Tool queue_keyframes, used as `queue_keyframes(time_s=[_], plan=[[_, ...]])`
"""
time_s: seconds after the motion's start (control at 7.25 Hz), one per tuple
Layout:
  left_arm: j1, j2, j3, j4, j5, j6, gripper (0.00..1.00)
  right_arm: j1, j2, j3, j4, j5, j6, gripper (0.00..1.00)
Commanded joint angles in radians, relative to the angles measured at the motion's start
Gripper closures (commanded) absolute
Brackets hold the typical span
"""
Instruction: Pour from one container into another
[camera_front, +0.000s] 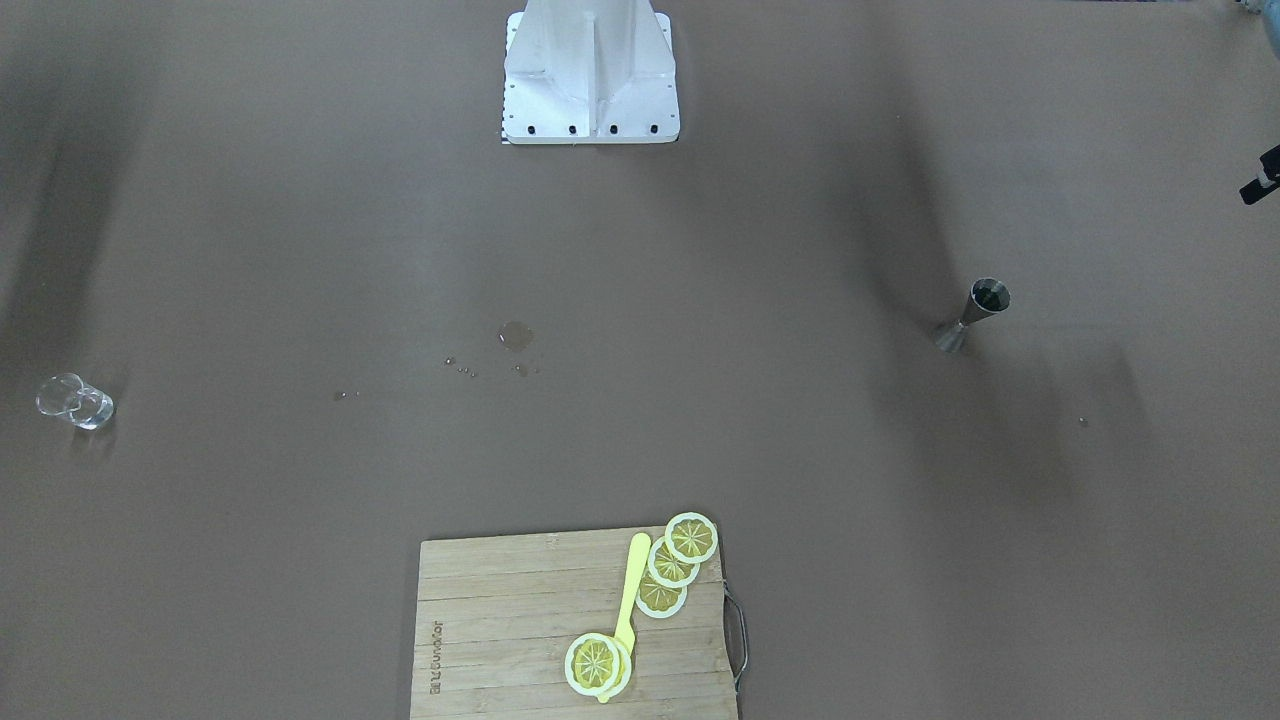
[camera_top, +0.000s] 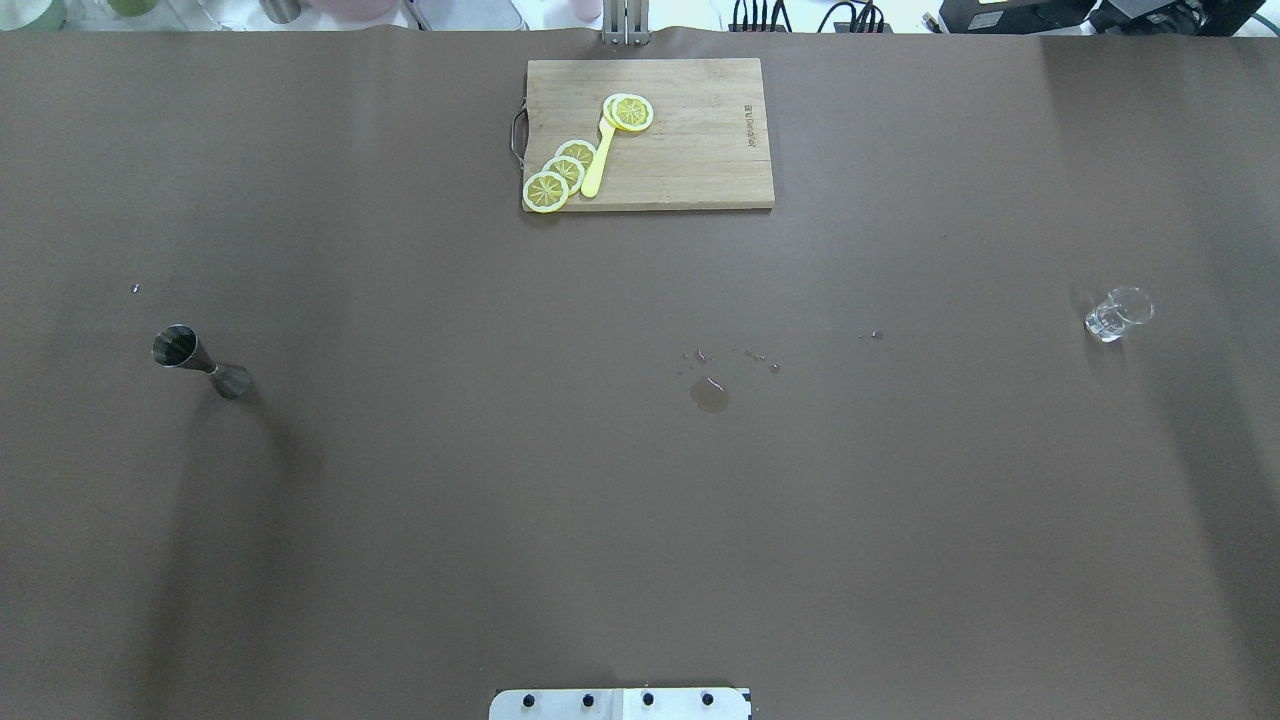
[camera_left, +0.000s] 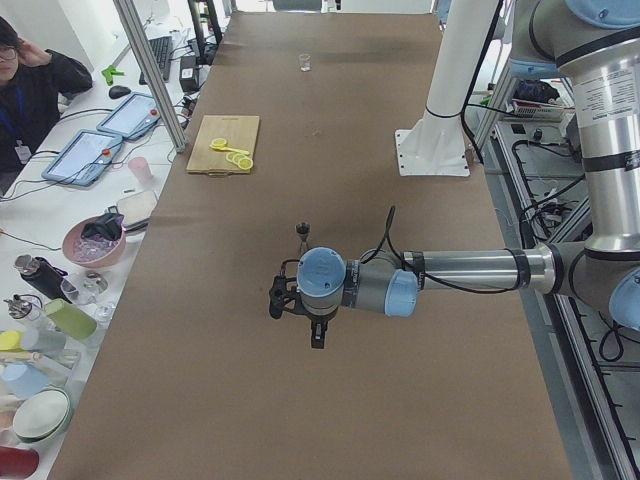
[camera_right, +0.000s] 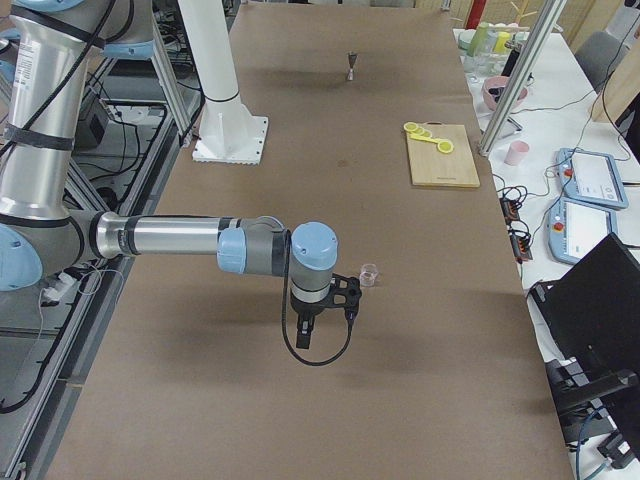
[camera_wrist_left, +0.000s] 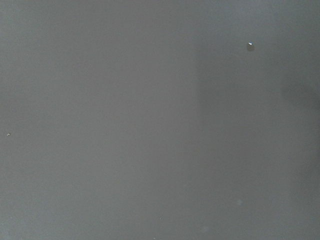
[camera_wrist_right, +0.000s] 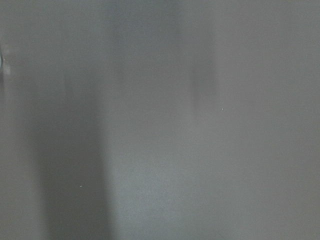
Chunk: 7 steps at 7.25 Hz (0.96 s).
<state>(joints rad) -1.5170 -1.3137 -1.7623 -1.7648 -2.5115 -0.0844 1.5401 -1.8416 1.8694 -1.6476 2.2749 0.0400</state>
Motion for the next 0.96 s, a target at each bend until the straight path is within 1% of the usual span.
queue_keyframes(time_s=[0.0,0.83], plan=[[-0.003,0.002,0.006,0.001,0.000,0.000,0.00,0.002,-0.001,-0.001,0.000,-0.002,0.000,0.00],[-0.003,0.002,0.024,0.001,0.002,0.000,0.00,0.008,0.002,0.001,0.000,0.000,-0.003,0.00]])
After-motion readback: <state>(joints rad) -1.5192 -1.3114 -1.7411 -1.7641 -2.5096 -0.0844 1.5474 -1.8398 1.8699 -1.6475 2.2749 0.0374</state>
